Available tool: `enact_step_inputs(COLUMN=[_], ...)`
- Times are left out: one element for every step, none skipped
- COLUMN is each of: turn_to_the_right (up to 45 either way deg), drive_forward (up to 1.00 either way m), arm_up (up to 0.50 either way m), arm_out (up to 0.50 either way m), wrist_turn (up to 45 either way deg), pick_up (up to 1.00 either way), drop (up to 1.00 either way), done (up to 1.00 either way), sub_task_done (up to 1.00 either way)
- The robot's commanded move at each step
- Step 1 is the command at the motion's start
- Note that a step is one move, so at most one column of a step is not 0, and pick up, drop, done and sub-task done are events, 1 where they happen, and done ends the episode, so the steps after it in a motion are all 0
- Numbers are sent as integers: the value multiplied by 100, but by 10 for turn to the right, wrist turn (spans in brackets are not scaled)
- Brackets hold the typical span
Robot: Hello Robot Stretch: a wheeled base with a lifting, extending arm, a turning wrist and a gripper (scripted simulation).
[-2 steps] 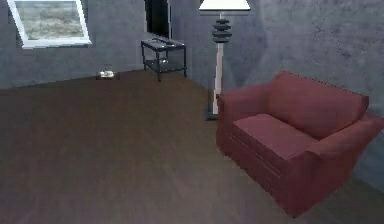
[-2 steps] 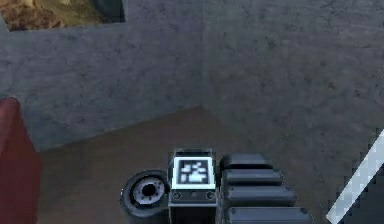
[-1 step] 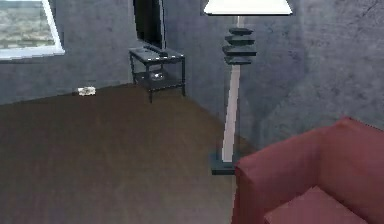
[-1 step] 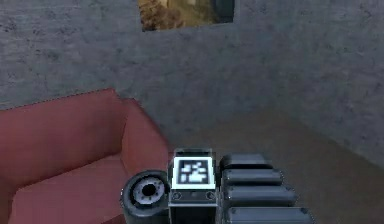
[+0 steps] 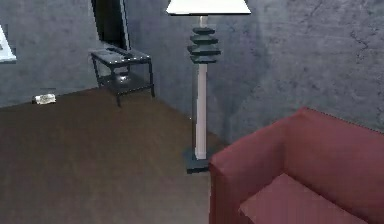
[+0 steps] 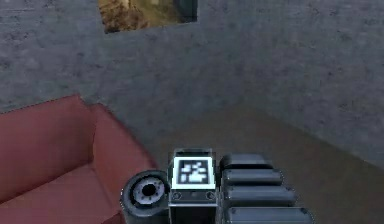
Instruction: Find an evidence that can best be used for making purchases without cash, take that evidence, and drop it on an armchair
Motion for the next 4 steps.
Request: enact_step_inputs(turn_to_the_right=[0,-450,-450,-450], drive_forward=[20,0,0,0], arm_up=[0,0,0,0], arm_out=[0,0,0,0], wrist_turn=[0,0,0,0], pick_up=[0,0,0,0], drop=[0,0,0,0], done=[0,0,0,0], sub_task_done=[0,0,0,0])
